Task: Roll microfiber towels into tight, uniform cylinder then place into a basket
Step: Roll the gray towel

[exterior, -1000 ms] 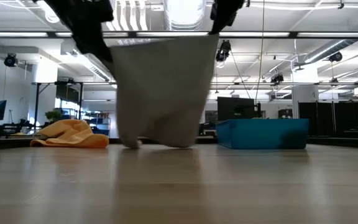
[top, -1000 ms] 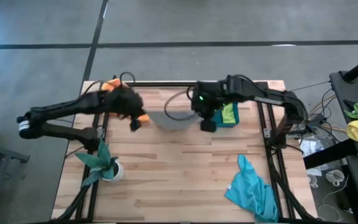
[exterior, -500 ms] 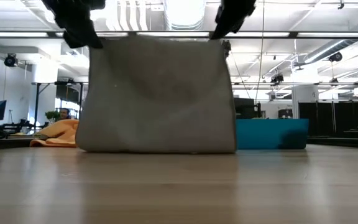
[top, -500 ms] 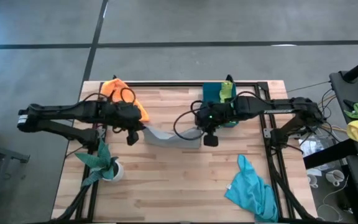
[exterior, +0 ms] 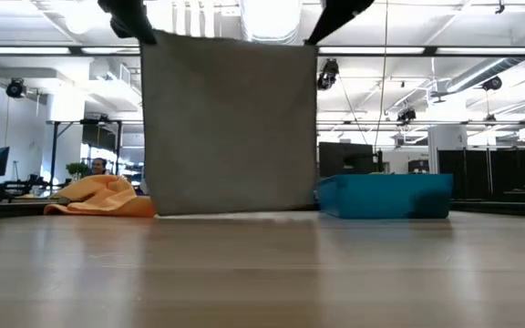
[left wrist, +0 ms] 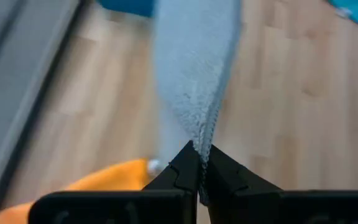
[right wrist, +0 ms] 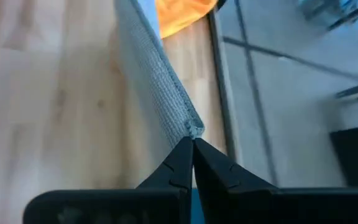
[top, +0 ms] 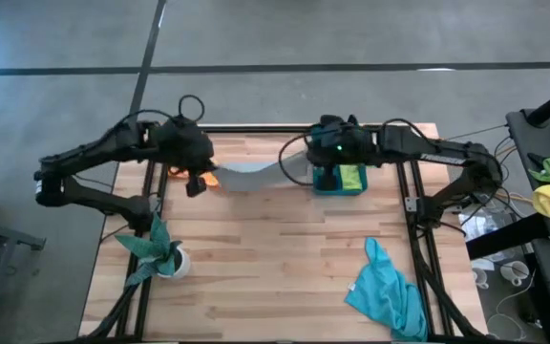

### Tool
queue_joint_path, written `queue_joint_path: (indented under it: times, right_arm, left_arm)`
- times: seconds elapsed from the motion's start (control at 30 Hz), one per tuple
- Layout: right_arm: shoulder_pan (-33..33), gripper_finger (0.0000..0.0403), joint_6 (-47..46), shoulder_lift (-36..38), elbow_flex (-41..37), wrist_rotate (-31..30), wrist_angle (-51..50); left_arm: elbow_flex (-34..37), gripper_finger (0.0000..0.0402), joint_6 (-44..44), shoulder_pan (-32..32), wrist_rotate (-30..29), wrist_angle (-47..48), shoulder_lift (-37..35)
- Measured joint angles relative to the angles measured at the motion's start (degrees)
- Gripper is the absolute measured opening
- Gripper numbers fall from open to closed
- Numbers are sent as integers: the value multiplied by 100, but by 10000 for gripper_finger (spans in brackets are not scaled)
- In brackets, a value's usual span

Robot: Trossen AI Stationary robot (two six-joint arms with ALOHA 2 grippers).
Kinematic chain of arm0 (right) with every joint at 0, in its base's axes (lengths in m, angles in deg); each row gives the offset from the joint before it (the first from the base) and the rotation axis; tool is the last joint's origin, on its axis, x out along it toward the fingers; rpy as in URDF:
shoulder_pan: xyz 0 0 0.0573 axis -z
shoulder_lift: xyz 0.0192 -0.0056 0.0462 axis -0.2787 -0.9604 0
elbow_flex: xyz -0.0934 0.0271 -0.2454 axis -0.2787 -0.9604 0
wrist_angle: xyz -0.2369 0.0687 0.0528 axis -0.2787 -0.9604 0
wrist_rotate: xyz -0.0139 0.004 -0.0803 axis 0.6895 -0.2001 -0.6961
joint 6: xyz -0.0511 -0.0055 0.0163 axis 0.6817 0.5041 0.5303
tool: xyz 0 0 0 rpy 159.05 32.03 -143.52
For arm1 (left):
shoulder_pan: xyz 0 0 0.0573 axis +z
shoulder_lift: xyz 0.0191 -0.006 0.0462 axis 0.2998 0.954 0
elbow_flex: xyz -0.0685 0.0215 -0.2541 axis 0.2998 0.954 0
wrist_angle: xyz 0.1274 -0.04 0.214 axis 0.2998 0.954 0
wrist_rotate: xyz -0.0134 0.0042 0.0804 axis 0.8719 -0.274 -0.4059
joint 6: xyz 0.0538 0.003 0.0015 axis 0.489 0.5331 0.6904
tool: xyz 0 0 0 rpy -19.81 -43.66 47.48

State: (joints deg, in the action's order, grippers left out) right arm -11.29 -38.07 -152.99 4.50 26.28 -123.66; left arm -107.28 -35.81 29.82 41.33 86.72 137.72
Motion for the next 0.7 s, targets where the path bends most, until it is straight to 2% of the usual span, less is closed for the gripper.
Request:
queue_joint_path:
  times: [0.1,0.2,0.33,0.43,0.57,0.7]
  right_arm:
    - [-442,8,-637,83,-231,437,-153]
    - [-1062,8,-1225,40,-819,611,-47]
    - [-1971,8,-2216,-79,-1931,623,899]
    - [-2617,8,-3061,-211,-2757,624,1887]
    - [-3211,8,-4100,-515,-3481,627,2948]
    - [-3612,8,-4685,-874,-3692,979,3157]
  left_arm:
    - [350,0,-718,-772,12,-132,35]
    - [1042,0,-1592,-1699,1,-804,139]
    - [2181,0,-2787,-2884,-8,-2757,550]
    - [2771,0,-3593,-3551,-29,-4370,1167]
    - [2935,0,-4197,-4164,-47,-5484,2201]
    - [2868,0,-4583,-4541,275,-5711,2987]
